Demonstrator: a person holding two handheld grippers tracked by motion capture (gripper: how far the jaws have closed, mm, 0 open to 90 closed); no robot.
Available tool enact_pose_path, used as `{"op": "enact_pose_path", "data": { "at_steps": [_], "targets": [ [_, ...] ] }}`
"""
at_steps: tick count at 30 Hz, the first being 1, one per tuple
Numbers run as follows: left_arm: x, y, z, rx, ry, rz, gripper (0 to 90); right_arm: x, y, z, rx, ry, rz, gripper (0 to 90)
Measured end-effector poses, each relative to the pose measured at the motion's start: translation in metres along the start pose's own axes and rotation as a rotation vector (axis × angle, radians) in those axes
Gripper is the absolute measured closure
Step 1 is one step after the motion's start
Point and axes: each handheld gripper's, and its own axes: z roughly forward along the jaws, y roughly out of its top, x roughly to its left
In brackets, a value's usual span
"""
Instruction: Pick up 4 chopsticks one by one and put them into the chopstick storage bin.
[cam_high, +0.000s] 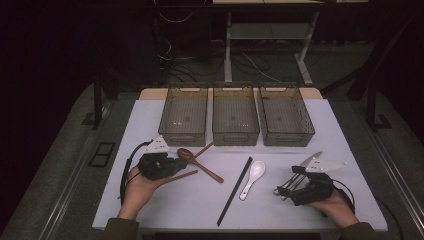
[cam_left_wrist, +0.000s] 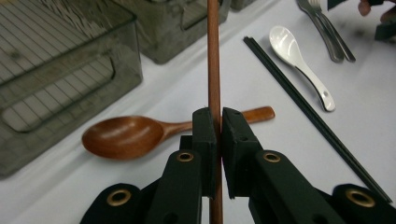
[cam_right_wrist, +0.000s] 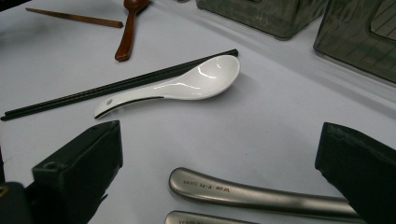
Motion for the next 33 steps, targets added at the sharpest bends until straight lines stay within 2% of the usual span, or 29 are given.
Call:
{"op": "enact_pose_path", "data": {
  "at_steps": [11, 22, 33],
  "targets": [
    [0.013, 0.017, 0.005, -0.027, 0.047, -0.030, 83.3, 0.000, 0.000, 0.000, -0.006, 0.001, -0.002, 0.7],
    [0.032, 0.051, 0.015, -0.041, 0.077, -0.037, 83.3, 0.001, 0.000, 0.000, -0.006, 0.000, 0.005, 0.7],
    [0.054, 0.078, 0.028, -0.039, 0.104, -0.070, 83.3, 0.002, 0.001, -0.001, -0.012, 0.006, 0.004, 0.7]
  ]
}}
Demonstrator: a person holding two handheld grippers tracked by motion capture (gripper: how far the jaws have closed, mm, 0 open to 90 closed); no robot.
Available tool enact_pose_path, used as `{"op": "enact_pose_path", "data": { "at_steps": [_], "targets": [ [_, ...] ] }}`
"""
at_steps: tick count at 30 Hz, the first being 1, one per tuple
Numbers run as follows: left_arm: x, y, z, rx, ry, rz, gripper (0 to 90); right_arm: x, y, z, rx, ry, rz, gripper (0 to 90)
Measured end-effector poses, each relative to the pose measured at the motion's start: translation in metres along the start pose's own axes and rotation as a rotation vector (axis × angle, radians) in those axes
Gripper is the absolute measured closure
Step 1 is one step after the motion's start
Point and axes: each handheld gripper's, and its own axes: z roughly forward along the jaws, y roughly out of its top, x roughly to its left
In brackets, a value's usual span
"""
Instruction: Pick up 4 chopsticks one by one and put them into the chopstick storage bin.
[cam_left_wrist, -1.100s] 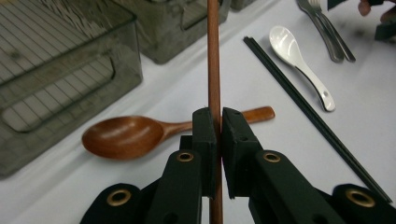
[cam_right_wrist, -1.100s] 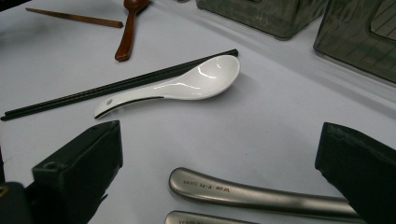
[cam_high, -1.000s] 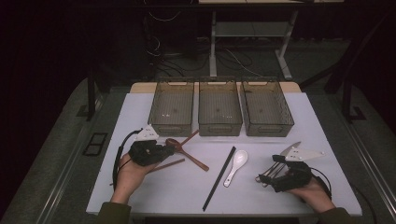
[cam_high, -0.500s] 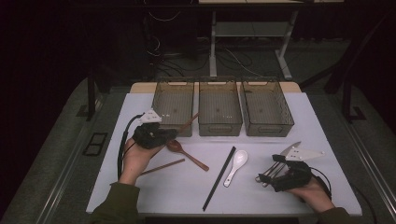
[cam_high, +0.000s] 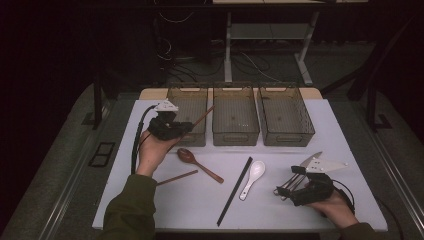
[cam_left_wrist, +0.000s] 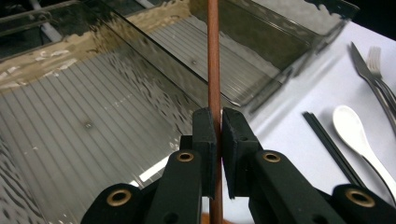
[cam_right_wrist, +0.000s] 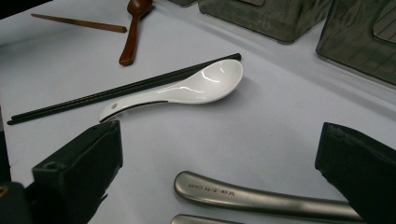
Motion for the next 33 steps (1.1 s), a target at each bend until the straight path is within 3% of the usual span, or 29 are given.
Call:
{"op": "enact_pose_path", "data": {
  "at_steps": [17, 23, 33],
  "targets": [
    [0.038, 0.037, 0.025, -0.006, 0.075, -0.057, 83.4, 0.000, 0.000, -0.001, -0.005, 0.006, 0.005, 0.7],
    [0.053, 0.049, 0.036, 0.009, 0.110, -0.052, 83.4, -0.001, 0.000, -0.002, -0.012, 0.009, 0.005, 0.7],
    [0.074, 0.056, 0.053, 0.006, 0.151, -0.089, 83.3, -0.001, 0.000, -0.003, -0.017, 0.013, 0.009, 0.7]
  ]
}}
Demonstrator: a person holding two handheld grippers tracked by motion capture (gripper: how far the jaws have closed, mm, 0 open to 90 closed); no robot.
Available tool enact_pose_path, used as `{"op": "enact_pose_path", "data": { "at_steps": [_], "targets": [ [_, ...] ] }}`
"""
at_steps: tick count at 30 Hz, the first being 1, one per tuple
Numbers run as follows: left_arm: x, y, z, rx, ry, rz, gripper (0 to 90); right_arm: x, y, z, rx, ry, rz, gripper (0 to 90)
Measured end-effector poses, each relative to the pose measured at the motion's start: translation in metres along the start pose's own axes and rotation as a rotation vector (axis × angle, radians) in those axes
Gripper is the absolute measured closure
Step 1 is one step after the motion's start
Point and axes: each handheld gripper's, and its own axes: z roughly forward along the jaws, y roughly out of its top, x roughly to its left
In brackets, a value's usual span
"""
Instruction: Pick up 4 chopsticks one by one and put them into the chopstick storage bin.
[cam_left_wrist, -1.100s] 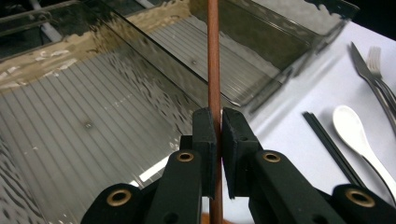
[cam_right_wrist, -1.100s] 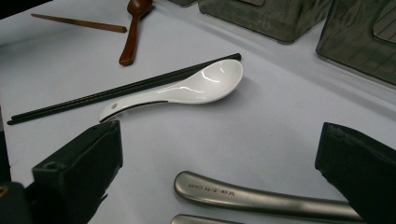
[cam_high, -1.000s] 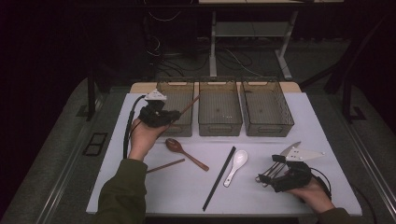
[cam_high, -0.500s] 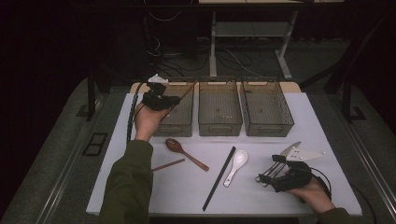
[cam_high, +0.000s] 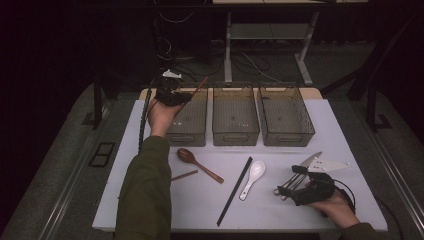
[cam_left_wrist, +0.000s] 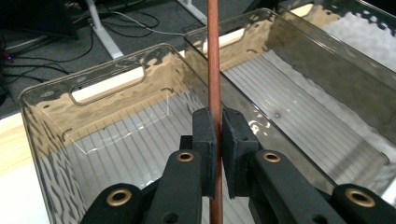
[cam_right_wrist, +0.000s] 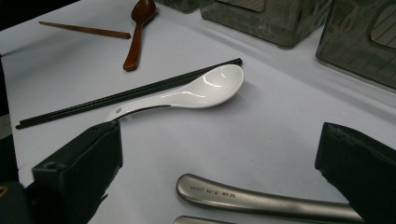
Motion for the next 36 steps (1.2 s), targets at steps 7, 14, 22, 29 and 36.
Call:
{"op": "enact_pose_path", "data": {
  "at_steps": [7, 14, 22, 29, 36],
  "targets": [
    [0.009, -0.006, 0.013, 0.041, 0.030, -0.011, 83.3, 0.000, 0.000, -0.001, -0.003, 0.003, 0.002, 0.7],
    [0.014, -0.011, 0.022, 0.068, 0.048, -0.053, 83.3, 0.000, 0.000, 0.000, -0.002, 0.004, 0.003, 0.7],
    [0.015, -0.013, 0.030, 0.068, 0.056, -0.067, 83.2, 0.000, 0.000, 0.000, -0.002, 0.004, 0.002, 0.7],
    [0.016, -0.015, 0.035, 0.087, 0.072, -0.067, 76.3, 0.000, 0.000, 0.000, 0.000, 0.005, -0.001, 0.7],
    [0.012, -0.012, 0.033, 0.076, 0.057, -0.056, 64.4, 0.000, 0.000, 0.000, 0.001, 0.005, -0.004, 0.7]
  ]
}}
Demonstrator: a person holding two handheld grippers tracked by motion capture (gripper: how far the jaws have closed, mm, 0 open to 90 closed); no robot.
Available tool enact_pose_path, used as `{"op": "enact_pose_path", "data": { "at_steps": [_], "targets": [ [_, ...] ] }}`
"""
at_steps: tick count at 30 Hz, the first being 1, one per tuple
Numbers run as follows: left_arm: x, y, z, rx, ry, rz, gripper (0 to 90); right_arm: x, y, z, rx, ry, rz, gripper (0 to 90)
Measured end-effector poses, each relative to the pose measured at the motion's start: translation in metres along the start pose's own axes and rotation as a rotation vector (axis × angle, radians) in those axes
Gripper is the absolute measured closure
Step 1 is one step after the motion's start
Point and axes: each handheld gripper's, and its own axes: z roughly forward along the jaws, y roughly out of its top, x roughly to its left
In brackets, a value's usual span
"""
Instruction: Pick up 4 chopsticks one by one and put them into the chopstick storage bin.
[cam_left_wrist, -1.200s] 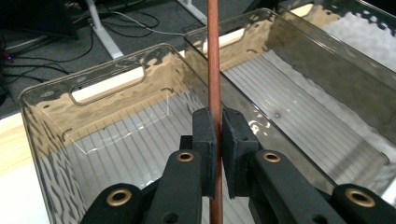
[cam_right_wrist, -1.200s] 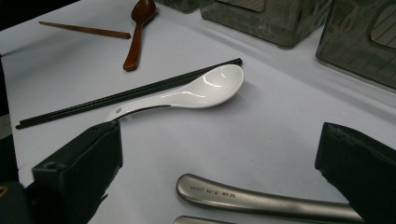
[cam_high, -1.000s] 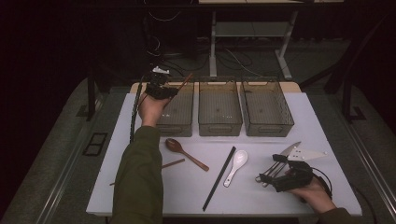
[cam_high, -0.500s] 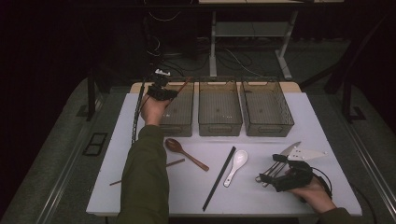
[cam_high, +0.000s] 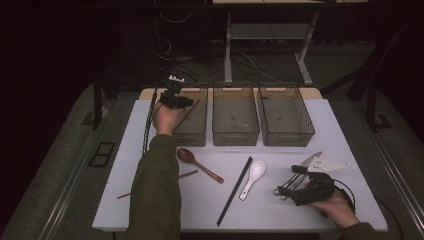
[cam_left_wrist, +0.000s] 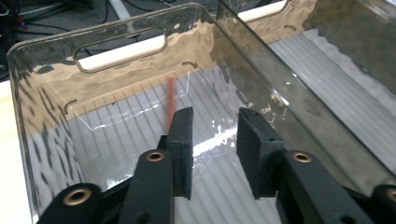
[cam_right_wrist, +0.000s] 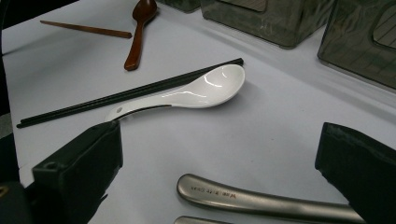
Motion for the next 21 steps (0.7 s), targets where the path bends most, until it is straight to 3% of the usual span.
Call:
{"op": "enact_pose_path", "data": {
  "at_steps": [6, 15, 21],
  "targets": [
    [-0.003, 0.002, -0.010, -0.012, -0.023, 0.010, 53.7, 0.000, 0.000, 0.000, 0.002, -0.002, 0.002, 0.7],
    [-0.017, 0.005, -0.031, 0.009, -0.073, 0.107, 41.0, -0.001, 0.000, 0.000, -0.004, -0.006, 0.009, 0.7],
    [-0.027, 0.002, -0.045, -0.020, -0.109, 0.147, 35.9, -0.001, -0.001, 0.001, 0.004, -0.013, 0.014, 0.7]
  ]
}}
